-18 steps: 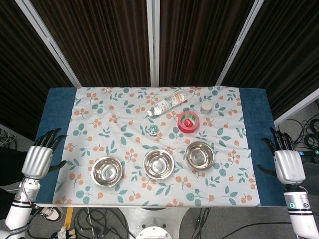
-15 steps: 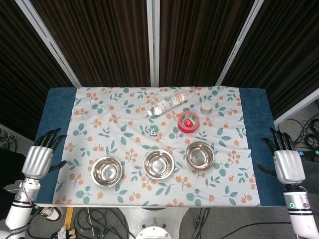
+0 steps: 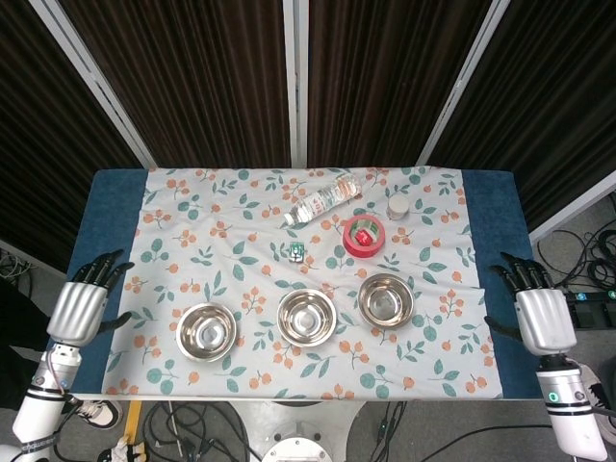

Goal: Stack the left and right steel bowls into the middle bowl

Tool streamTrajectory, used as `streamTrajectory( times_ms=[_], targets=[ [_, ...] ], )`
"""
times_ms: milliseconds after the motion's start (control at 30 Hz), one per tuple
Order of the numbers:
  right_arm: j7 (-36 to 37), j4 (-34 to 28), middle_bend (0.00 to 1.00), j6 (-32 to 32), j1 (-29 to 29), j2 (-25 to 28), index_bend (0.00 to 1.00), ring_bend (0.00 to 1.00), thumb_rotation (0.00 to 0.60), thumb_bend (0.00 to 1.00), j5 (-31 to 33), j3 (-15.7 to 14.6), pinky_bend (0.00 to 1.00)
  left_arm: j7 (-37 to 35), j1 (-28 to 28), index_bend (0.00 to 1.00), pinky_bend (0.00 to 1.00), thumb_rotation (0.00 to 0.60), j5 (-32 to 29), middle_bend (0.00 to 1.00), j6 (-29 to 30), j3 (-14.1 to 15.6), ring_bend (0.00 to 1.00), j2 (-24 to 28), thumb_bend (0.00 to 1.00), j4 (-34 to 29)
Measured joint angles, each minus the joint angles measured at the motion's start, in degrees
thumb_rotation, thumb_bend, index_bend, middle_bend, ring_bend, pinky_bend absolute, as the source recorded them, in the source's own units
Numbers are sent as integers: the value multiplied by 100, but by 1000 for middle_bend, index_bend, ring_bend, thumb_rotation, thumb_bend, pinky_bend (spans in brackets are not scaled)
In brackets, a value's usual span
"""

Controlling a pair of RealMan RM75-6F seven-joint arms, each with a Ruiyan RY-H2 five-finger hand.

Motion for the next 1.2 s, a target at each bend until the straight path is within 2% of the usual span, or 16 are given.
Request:
streamTrajectory(
  times_ms=[100,200,467,833,1200],
  targets=[
    [-227,-10,419,-137,98,-82,404,838,600,96,-167,-100,857,-8,-5,264,267,600,11,208,-31,34,154,-15,49,26],
    [-497,-85,417,-509,217,-114,412,899,600,101,-173,-216,900,-43,6,264,267,600,15,208,-41,65,154,-65,49,102],
    [-1491,-285,416,-1413,654,-399,413,901,600,101,20,-349,901,-194,38,264,268,600,2,208,-61,109,154,-76,49,239],
    [-2052,-250,424,-2018,1102,-887,431,901,600,106,410,-293,901,-410,20,264,269,600,-10,208,-139,129,154,-118,49,426],
    [-2562,170,433,-2677,1632,-1416,438,900,600,121,1087,-144,901,-504,-25,264,270,600,32,208,-165,128,154,-108,49,472]
  ],
)
